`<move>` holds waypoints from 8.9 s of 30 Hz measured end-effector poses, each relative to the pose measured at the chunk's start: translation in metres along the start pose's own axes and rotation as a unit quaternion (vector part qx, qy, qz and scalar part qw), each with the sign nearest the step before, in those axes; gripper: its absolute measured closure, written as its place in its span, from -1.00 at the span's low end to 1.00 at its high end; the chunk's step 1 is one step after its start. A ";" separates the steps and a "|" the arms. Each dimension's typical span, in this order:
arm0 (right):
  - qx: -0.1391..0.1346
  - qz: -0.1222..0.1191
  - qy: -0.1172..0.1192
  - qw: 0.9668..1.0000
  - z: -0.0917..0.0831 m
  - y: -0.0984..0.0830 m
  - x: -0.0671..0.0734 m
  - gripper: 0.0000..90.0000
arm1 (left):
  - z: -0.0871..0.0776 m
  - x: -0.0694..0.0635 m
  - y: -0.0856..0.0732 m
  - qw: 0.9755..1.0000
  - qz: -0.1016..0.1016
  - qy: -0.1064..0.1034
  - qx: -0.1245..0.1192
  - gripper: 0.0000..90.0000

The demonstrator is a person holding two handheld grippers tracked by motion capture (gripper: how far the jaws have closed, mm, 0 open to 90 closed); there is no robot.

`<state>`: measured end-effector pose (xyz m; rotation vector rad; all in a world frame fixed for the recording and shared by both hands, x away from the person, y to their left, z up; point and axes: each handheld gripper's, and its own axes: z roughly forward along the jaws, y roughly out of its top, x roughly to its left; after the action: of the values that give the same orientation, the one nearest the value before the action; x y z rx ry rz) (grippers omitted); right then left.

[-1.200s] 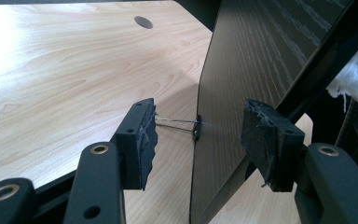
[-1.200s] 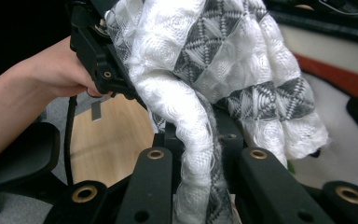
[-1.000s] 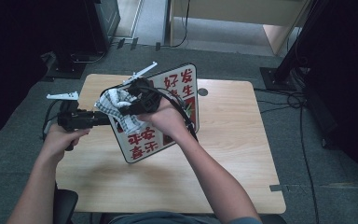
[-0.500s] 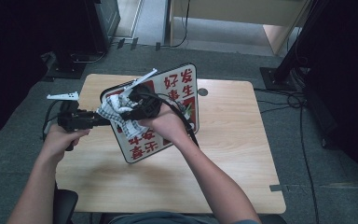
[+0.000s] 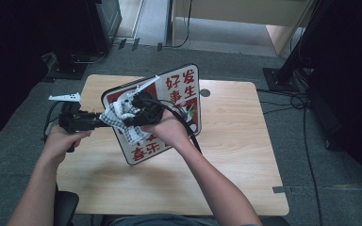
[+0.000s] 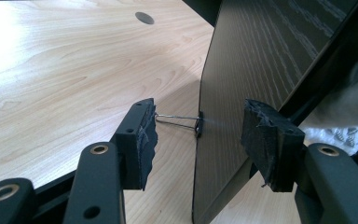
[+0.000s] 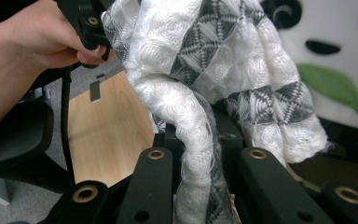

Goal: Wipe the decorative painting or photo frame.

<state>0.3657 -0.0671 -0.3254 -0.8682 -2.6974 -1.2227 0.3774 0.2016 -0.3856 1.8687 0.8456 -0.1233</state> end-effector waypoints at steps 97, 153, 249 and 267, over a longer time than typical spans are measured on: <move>0.050 0.034 0.043 0.997 0.089 -0.134 -0.016 0.79 | 0.000 -0.001 -0.002 1.000 0.006 -0.008 -0.006 0.04; 0.040 -0.093 0.093 0.990 0.035 0.024 0.050 0.79 | -0.057 0.002 -0.025 0.999 -0.035 0.031 -0.022 -0.02; 0.023 0.002 0.050 0.998 0.022 0.007 0.016 0.80 | -0.056 0.004 -0.023 0.999 -0.027 0.018 -0.030 0.02; 0.036 0.011 0.053 0.998 0.035 -0.015 0.014 0.80 | -0.056 0.004 -0.023 0.999 -0.017 0.024 -0.027 0.03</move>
<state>0.3528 -0.0438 -0.3560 -0.7982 -2.6235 -1.1255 0.3501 0.2557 -0.3793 1.8144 0.9040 -0.0769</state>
